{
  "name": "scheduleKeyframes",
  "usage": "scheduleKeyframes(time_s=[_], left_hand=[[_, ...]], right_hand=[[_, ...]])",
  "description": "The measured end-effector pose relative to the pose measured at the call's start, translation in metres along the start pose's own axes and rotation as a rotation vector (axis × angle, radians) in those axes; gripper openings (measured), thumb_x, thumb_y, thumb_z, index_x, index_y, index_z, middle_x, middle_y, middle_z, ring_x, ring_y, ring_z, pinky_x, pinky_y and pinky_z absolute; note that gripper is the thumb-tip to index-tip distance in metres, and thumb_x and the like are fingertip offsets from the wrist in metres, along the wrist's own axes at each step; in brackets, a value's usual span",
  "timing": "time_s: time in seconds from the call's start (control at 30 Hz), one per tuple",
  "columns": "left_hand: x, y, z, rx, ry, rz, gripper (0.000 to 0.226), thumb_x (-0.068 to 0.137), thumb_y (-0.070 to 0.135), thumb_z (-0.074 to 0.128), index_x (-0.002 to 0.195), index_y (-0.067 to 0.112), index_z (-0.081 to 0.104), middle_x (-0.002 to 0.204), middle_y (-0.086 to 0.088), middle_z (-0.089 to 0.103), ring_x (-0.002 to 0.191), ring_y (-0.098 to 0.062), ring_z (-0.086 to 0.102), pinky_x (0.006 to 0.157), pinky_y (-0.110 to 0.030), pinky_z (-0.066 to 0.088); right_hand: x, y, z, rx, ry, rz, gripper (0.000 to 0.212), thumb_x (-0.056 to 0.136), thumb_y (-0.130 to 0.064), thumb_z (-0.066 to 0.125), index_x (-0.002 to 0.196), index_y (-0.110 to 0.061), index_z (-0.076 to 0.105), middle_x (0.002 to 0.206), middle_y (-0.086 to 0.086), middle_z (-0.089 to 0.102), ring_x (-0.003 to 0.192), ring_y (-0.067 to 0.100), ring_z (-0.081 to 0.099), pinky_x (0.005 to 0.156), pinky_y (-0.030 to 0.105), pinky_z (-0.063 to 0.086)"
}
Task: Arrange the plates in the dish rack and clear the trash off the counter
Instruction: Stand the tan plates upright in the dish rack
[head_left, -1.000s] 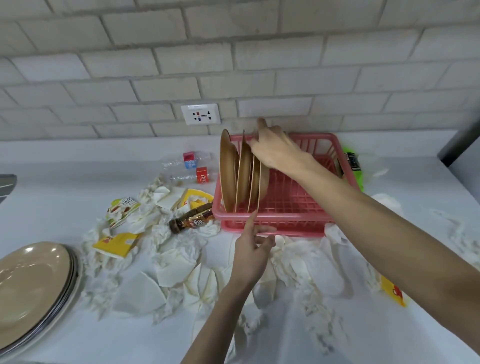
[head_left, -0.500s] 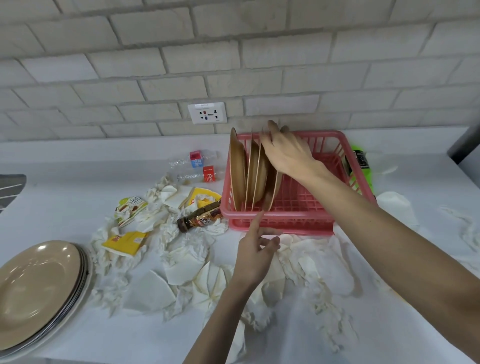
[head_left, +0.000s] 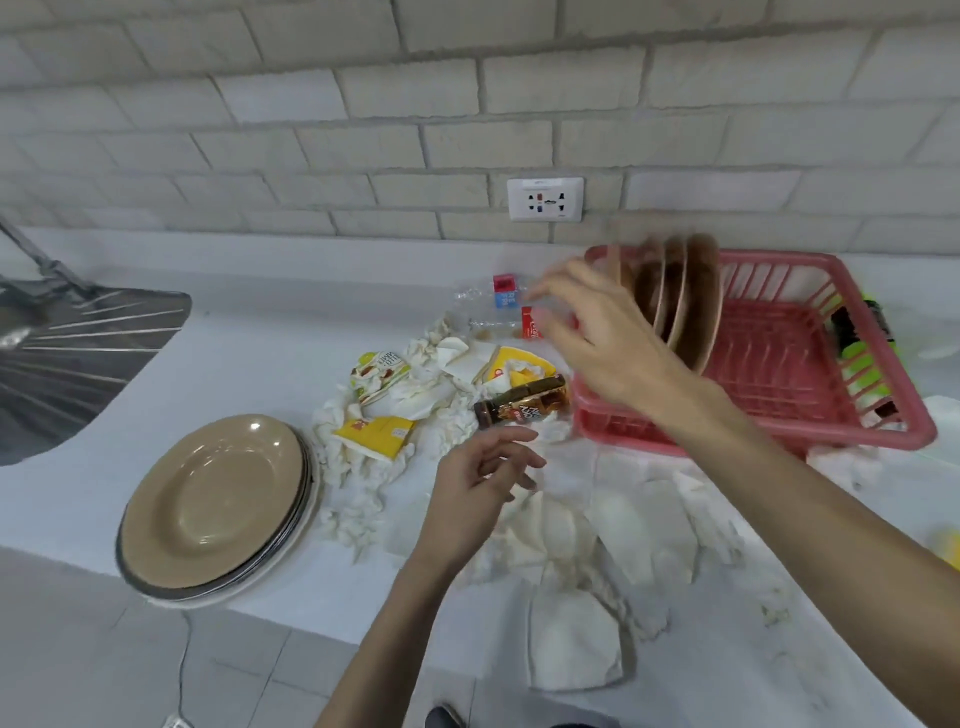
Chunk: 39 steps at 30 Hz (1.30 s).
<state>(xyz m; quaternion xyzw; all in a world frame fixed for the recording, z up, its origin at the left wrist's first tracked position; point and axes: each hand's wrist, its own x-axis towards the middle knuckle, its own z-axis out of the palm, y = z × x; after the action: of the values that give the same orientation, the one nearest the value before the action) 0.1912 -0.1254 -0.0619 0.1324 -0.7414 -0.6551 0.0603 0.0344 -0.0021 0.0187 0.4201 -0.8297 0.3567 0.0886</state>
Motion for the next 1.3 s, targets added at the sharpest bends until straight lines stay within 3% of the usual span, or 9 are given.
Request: scheduleKeyframes(time_s=[0.1, 0.23, 0.43, 0.53, 0.63, 0.73, 0.9, 1.07, 1.3], left_hand=[[-0.01, -0.009, -0.057, 0.026, 0.091, -0.015, 0.03, 0.096, -0.003, 0.051, 0.103, 0.019, 0.07, 0.087, -0.003, 0.075, 0.073, -0.017, 0.068, 0.062, -0.024, 0.047], [-0.026, -0.031, -0.14, 0.061, 0.252, -0.036, 0.029, 0.093, -0.003, 0.051, 0.098, 0.018, 0.072, 0.083, -0.005, 0.075, 0.069, -0.018, 0.067, 0.063, -0.029, 0.048], [-0.024, -0.056, -0.252, 0.253, 0.452, -0.043, 0.027, 0.094, 0.0, 0.051, 0.094, 0.018, 0.072, 0.079, 0.002, 0.074, 0.07, -0.011, 0.067, 0.067, -0.027, 0.05], [-0.011, -0.084, -0.315, 0.501, 0.533, -0.065, 0.014, 0.089, 0.024, 0.063, 0.099, 0.029, 0.07, 0.093, 0.014, 0.072, 0.088, -0.006, 0.066, 0.081, -0.033, 0.055], [0.011, -0.105, -0.369, 0.716, 0.568, -0.181, 0.042, 0.081, 0.043, 0.07, 0.12, 0.03, 0.063, 0.119, 0.009, 0.065, 0.112, -0.02, 0.058, 0.093, -0.045, 0.051], [0.033, -0.116, -0.4, 0.889, 0.472, -0.267, 0.06, 0.079, 0.047, 0.076, 0.132, 0.024, 0.057, 0.139, 0.0, 0.053, 0.126, -0.027, 0.048, 0.104, -0.048, 0.04], [0.041, -0.127, -0.415, 0.764, 0.432, -0.199, 0.034, 0.077, 0.041, 0.079, 0.108, 0.029, 0.07, 0.124, 0.008, 0.064, 0.117, -0.021, 0.057, 0.097, -0.043, 0.047], [0.045, -0.121, -0.412, 0.643, 0.475, -0.041, 0.033, 0.077, 0.031, 0.081, 0.108, 0.027, 0.07, 0.123, 0.01, 0.064, 0.119, -0.017, 0.053, 0.101, -0.041, 0.045], [0.044, -0.113, -0.414, 0.53, 0.485, 0.062, 0.031, 0.076, 0.015, 0.08, 0.106, 0.019, 0.07, 0.113, 0.009, 0.064, 0.107, -0.012, 0.059, 0.095, -0.034, 0.05]], right_hand=[[0.003, -0.037, 0.051, 0.102, -0.149, -0.035, 0.023, 0.096, -0.023, 0.051, 0.101, -0.009, 0.068, 0.099, 0.0, 0.063, 0.096, 0.012, 0.055, 0.084, 0.023, 0.039], [0.003, -0.08, 0.128, 0.152, -0.385, 0.046, 0.018, 0.096, -0.022, 0.054, 0.093, -0.011, 0.069, 0.091, 0.0, 0.067, 0.087, 0.016, 0.059, 0.081, 0.037, 0.047], [0.003, -0.132, 0.232, 0.119, -0.676, 0.191, 0.035, 0.098, -0.033, 0.048, 0.124, -0.012, 0.057, 0.112, 0.006, 0.062, 0.106, 0.022, 0.055, 0.087, 0.037, 0.045], [0.01, -0.145, 0.267, 0.068, -0.69, 0.251, 0.036, 0.094, -0.033, 0.048, 0.126, -0.015, 0.051, 0.112, 0.007, 0.058, 0.105, 0.025, 0.054, 0.083, 0.038, 0.046], [0.011, -0.152, 0.29, 0.049, -0.703, 0.292, 0.033, 0.091, -0.033, 0.049, 0.12, -0.017, 0.05, 0.11, 0.004, 0.057, 0.102, 0.024, 0.056, 0.085, 0.042, 0.049], [0.012, -0.153, 0.303, 0.019, -0.685, 0.329, 0.037, 0.09, -0.034, 0.049, 0.124, -0.018, 0.047, 0.113, 0.004, 0.055, 0.105, 0.024, 0.054, 0.089, 0.043, 0.048], [0.016, -0.157, 0.307, 0.028, -0.651, 0.397, 0.038, 0.09, -0.032, 0.047, 0.126, -0.022, 0.047, 0.108, 0.002, 0.053, 0.101, 0.023, 0.053, 0.088, 0.042, 0.047], [0.02, -0.158, 0.307, 0.047, -0.617, 0.45, 0.031, 0.084, -0.03, 0.044, 0.114, -0.025, 0.048, 0.099, -0.002, 0.056, 0.092, 0.021, 0.055, 0.081, 0.041, 0.049], [0.022, -0.159, 0.307, 0.09, -0.585, 0.479, 0.036, 0.079, -0.032, 0.046, 0.115, -0.03, 0.047, 0.094, -0.004, 0.057, 0.087, 0.018, 0.057, 0.079, 0.044, 0.052]])
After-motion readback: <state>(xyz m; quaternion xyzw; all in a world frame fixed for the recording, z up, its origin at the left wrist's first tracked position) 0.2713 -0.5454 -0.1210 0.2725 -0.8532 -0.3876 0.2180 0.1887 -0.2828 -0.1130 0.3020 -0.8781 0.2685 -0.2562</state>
